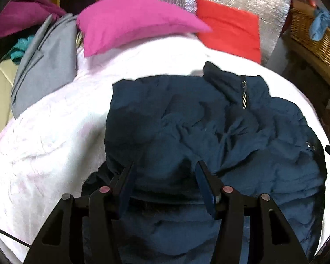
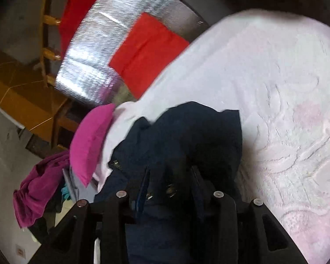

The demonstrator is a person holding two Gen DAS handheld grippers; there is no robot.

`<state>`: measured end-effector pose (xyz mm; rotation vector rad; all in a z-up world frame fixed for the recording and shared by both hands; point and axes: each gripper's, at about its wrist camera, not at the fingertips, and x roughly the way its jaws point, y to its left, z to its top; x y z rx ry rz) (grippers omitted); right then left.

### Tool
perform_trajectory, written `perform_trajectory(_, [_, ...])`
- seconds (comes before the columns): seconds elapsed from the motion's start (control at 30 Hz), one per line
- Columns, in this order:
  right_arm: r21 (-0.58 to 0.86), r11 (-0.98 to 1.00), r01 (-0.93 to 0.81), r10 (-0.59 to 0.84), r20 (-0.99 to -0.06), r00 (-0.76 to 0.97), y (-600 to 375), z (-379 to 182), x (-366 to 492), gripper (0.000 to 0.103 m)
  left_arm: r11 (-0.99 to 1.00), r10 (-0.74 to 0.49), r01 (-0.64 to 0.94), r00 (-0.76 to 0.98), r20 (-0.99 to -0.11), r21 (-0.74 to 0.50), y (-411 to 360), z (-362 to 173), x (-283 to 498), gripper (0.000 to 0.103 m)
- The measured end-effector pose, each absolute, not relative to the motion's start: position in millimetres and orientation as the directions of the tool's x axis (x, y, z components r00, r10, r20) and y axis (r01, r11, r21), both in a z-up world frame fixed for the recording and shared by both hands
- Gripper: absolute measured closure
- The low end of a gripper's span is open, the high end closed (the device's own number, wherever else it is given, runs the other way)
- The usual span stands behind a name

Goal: Fold large clothes

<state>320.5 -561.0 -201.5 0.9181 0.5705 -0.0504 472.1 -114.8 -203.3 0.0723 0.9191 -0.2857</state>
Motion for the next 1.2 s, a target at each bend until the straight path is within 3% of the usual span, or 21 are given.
perform_trajectory(0.2, [0.674,0.680,0.288,0.261,-0.589,0.765,-538,-210,312,0.067,0.950,-0.139,0.310,0.512,-0.848,0.032,-126,-225,473,0.043])
perform_trajectory(0.33, [0.640,0.689,0.340,0.276,-0.666,0.693,-532,-233,324,0.069,0.953,-0.138,0.302,0.506,-0.852,0.025,-125,-226,474,0.042])
perform_trajectory(0.63, [0.657,0.734,0.173,0.344,-0.579,0.740,-500,-204,328,0.069,0.936,-0.234,0.350,0.558,-0.796,-0.030,-131,-203,461,0.042])
perform_trajectory(0.87, [0.602,0.773,0.200,0.362,-0.678,0.640,-467,-234,353,0.071,0.920,-0.160,0.386,0.522,-0.838,0.065,-160,-227,464,0.039])
perform_trajectory(0.97, [0.596,0.776,0.205,0.354,-0.681,0.641,-464,-230,353,0.071,0.926,-0.176,0.375,0.511,-0.841,0.034,-156,-224,464,0.039])
perform_trajectory(1.2, [0.659,0.748,0.083,0.424,-0.570,0.704,-443,-208,355,0.068,0.909,-0.307,0.410,0.544,-0.781,-0.072,-163,-200,454,0.039])
